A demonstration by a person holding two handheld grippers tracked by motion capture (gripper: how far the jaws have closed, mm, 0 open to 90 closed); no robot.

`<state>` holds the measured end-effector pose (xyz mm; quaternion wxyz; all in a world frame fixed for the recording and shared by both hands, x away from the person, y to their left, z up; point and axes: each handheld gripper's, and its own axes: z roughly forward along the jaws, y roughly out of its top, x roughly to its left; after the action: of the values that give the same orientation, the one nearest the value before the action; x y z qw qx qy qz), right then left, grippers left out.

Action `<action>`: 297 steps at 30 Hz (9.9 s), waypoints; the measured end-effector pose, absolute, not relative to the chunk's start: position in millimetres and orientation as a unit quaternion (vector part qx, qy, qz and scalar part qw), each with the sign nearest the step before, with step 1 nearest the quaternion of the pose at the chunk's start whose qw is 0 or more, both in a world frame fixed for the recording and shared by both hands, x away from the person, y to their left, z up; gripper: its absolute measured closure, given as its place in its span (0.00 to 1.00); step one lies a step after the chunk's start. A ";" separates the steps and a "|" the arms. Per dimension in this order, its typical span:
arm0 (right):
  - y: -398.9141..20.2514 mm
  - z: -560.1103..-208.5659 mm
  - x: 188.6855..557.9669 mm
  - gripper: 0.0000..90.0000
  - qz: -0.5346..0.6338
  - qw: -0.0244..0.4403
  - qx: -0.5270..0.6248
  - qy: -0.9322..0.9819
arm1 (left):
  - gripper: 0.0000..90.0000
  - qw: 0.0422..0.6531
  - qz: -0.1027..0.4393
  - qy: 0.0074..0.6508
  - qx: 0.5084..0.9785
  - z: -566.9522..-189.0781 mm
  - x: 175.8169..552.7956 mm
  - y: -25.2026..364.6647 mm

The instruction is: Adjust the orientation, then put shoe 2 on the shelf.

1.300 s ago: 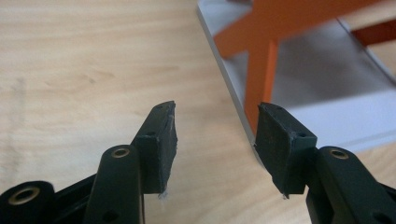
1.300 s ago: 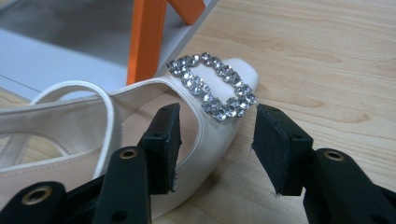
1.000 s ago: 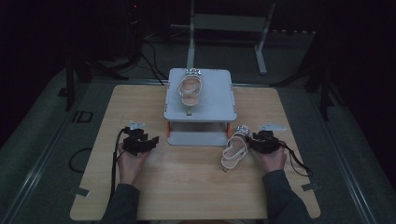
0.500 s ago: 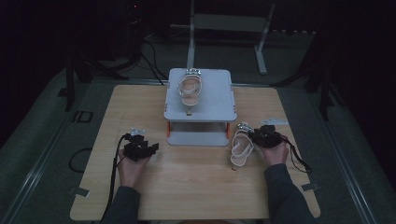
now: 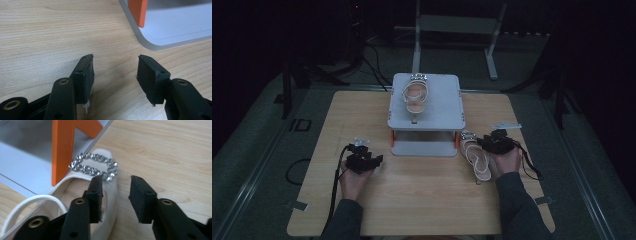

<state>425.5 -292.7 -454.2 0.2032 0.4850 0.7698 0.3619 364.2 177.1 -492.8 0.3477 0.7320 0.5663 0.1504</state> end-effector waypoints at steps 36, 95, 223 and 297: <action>-284.4 -445.2 377.4 0.71 0.292 0.204 0.519 0.777 | 0.53 0.353 0.168 0.562 0.729 -499.5 362.7 179.9; -297.7 -422.7 397.1 0.92 0.338 0.135 0.674 0.643 | 0.52 0.357 0.178 0.557 0.728 -501.6 362.0 179.3; -177.3 -277.6 491.1 0.92 0.389 0.073 0.630 0.669 | 0.55 0.379 0.177 0.548 0.725 -493.3 358.2 175.7; -180.0 -292.2 506.1 0.83 0.386 -0.023 0.653 0.651 | 0.53 0.376 0.167 0.545 0.730 -503.1 363.2 173.4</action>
<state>506.1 -180.0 -292.2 -0.0234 0.6525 0.6515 0.3863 363.2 173.4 -503.1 0.3760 0.7304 0.5453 0.1668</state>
